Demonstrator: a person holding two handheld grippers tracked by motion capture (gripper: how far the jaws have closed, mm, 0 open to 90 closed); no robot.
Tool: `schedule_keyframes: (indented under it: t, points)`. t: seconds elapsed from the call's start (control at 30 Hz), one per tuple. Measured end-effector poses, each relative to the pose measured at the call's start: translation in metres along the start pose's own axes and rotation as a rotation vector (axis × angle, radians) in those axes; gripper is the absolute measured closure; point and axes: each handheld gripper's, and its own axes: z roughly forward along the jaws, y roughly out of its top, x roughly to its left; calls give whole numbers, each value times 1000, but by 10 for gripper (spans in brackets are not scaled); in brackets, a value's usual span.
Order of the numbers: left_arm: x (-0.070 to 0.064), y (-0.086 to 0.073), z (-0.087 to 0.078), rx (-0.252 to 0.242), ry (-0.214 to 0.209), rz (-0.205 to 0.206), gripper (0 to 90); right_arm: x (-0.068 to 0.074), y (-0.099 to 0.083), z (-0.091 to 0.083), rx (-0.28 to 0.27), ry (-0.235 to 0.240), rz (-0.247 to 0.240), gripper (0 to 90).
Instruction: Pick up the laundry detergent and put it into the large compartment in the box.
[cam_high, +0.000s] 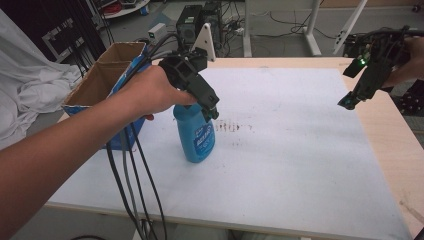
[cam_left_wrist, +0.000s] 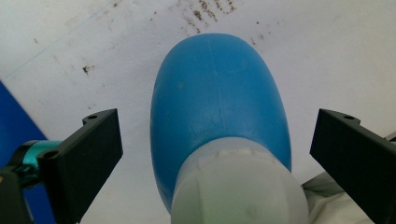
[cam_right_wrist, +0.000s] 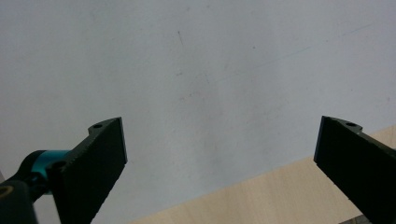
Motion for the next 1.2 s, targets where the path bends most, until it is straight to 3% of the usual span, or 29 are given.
schedule_keyframes:
  t: [1.07, 1.2]
  points:
    - [1, -1, 6, 10, 17, -3, 168, 0, 1, 2, 0, 6, 6, 16]
    - [0, -1, 7, 16, 17, -5, 220, 0, 1, 2, 0, 4, 6, 16]
